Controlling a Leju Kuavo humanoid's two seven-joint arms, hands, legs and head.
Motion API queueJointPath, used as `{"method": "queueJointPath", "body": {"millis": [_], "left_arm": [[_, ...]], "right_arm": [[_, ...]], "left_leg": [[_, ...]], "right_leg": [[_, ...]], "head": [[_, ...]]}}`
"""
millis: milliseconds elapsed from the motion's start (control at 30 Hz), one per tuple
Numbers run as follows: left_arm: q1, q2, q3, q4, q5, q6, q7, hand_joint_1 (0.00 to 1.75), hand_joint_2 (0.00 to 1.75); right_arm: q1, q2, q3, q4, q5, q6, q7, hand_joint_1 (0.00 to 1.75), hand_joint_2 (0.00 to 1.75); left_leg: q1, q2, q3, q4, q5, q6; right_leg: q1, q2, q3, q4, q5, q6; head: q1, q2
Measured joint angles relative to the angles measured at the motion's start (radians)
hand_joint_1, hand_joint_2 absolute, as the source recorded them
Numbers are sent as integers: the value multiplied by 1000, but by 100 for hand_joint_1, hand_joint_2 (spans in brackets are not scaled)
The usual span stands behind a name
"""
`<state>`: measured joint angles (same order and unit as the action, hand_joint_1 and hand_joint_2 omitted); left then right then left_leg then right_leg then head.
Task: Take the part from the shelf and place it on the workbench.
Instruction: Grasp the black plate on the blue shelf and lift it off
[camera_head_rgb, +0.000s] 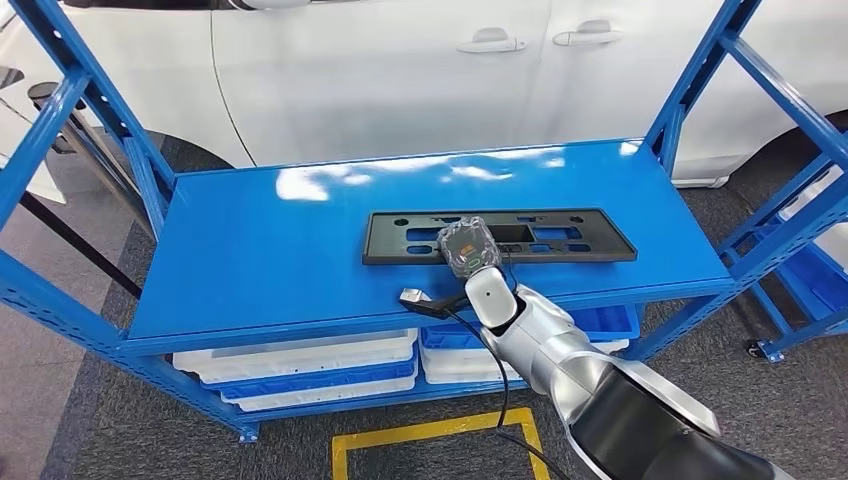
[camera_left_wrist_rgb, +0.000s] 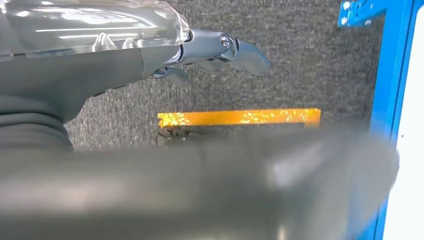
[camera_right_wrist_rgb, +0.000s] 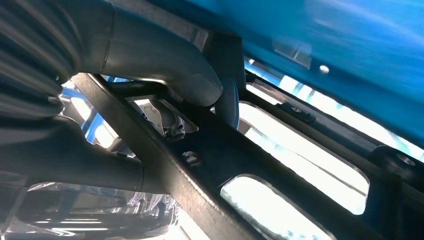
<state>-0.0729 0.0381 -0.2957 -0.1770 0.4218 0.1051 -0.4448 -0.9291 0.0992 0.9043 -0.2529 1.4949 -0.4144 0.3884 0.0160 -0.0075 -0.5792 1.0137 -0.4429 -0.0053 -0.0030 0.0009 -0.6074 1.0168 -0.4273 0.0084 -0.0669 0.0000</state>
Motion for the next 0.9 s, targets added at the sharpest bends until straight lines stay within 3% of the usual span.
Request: {"method": "queueJointPath", "body": {"millis": [100, 200, 233, 267, 300, 400, 433, 500, 567, 600, 667, 733, 767, 800, 833, 900], "left_arm": [[-1, 1, 0, 0, 0, 8, -4, 0, 175], [-1, 0, 2, 0, -1, 3, -6, 0, 175], [-1, 0, 5, 0, -1, -5, -7, 0, 175], [-1, 0, 10, 0, -1, -17, -10, 0, 175], [-1, 0, 20, 0, -1, -32, -15, 0, 175], [-2, 1, 57, 0, -1, -64, -44, 0, 175], [-2, 1, 69, 0, -1, -65, -60, 0, 175], [-1, 2, 93, 0, -1, -62, -107, 0, 175], [6, 4, 115, 0, -1, -68, -164, 0, 175], [10, 6, 125, 0, -1, -73, -184, 0, 175], [17, 11, 140, 0, 0, -80, -203, 0, 175], [21, 14, 150, 0, 0, -81, -207, 0, 175], [23, 15, 154, 0, 0, -81, -207, 0, 175], [25, 15, 157, 0, 0, -81, -208, 0, 175], [27, 15, 159, 0, 0, -81, -210, 0, 175], [27, 15, 162, 0, 0, -82, -218, 0, 175]], "right_arm": [[-2, 2, -3, -1, -1, -21, -4, 175, 175], [3, 4, -28, -1, -37, -98, -38, 175, 175], [6, 6, -45, -2, -63, -138, -63, 175, 175], [8, 7, -68, -8, -93, -179, -97, 175, 175], [11, 9, -94, -20, -126, -215, -140, 175, 175], [25, 12, -199, -106, -223, -265, -316, 175, 175], [36, 16, -245, -150, -266, -269, -398, 175, 175], [77, 26, -354, -272, -426, -246, -626, 175, 175], [148, 30, -443, -467, -710, -178, -871, 175, 175], [184, 27, -466, -578, -869, -144, -951, 175, 175], [239, 19, -480, -769, -1121, -108, -984, 175, 175], [278, 12, -488, -886, -1192, -103, -928, 175, 175], [296, 6, -492, -926, -1174, -105, -910, 175, 175], [312, 0, -496, -960, -1145, -107, -903, 175, 175], [324, -5, -497, -990, -1128, -108, -909, 175, 175], [339, -13, -498, -1046, -1138, -108, -934, 175, 175]], "left_leg": [[2, 1, -10, 29, -25, -14], [4, 2, -93, 209, -114, -19], [5, 2, -120, 262, -129, -21], [5, 2, -132, 283, -126, -22], [5, 2, -126, 264, -103, -21], [3, 5, -46, 77, -7, -13], [1, 5, -29, 37, 5, -9], [-3, 3, -23, 18, 4, -2], [2, 0, -24, 14, 8, 8], [5, -1, -23, 11, 9, 14], [8, -2, -22, 6, 10, 22], [8, -2, -22, 6, 9, 25], [8, -3, -21, 7, 8, 25], [8, -4, -21, 7, 7, 24], [8, -4, -19, 7, 6, 22], [7, -3, -17, 8, 2, 16]], "right_leg": [[-6, -3, 9, -16, 7, -20], [-3, -5, 11, -20, 8, -33], [0, -4, 11, -19, 7, -35], [1, -3, 11, -18, 6, -36], [3, -2, 12, -16, 5, -36], [6, 2, 11, -1, -5, -29], [8, 2, 7, 4, -8, -25], [11, 2, 0, 9, -9, -17], [11, 1, -2, 12, -16, -7], [10, 0, -10, 32, -32, -2], [5, 1, -57, 134, -91, 9], [-1, 0, -123, 266, -144, 16], [-4, 0, -141, 297, -146, 18], [-7, 0, -140, 288, -128, 19], [-9, 0, -118, 238, -95, 18], [-9, -1, -47, 91, -27, 13]], "head": [[0, 0], [0, 0], [0, 0], [0, 0], [0, 0], [0, 0], [0, 0], [0, 0], [0, 0], [0, 0], [0, 0], [0, 0], [0, 0], [0, 0], [0, 0], [0, 0]]}}
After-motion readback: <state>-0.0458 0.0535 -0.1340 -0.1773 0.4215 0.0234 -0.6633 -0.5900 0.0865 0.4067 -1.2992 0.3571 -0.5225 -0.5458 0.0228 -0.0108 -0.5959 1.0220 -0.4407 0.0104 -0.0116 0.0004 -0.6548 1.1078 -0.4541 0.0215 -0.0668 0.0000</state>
